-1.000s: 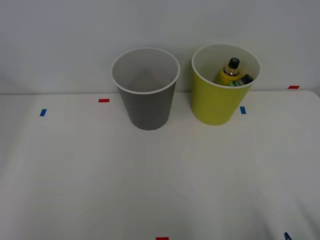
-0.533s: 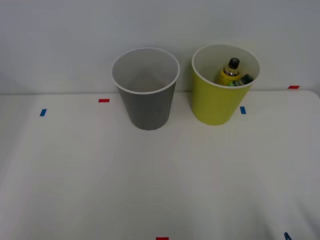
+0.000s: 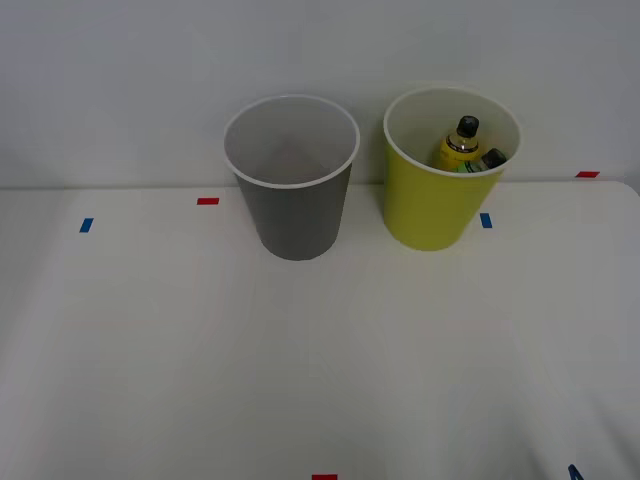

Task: Put cans in the gray bin, plastic bottles in the light green bin

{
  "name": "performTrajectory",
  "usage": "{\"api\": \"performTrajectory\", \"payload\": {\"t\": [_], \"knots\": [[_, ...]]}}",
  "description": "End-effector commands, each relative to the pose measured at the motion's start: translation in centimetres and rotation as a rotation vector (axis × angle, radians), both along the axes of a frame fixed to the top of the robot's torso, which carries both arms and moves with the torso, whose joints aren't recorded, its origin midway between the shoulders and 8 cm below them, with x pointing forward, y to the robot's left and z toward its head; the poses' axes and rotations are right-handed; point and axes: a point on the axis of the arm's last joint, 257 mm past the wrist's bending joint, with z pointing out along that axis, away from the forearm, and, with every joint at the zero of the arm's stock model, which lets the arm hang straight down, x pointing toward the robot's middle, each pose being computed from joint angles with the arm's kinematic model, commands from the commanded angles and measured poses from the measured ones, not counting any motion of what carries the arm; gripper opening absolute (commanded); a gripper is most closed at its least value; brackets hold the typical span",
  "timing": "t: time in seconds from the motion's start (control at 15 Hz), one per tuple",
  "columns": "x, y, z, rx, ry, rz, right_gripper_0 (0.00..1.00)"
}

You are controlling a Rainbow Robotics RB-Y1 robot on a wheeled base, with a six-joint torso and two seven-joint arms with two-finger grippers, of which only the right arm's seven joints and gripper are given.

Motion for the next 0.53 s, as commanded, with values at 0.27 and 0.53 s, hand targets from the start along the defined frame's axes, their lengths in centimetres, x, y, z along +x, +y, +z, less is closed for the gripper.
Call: {"api": "performTrajectory", "payload": {"t": [0.27,0.53], "knots": [[0.0,0.0,0.0,0.0,0.0,0.0,1.0],[0.0,0.0,0.0,0.0,0.0,0.0,1.0]]}}
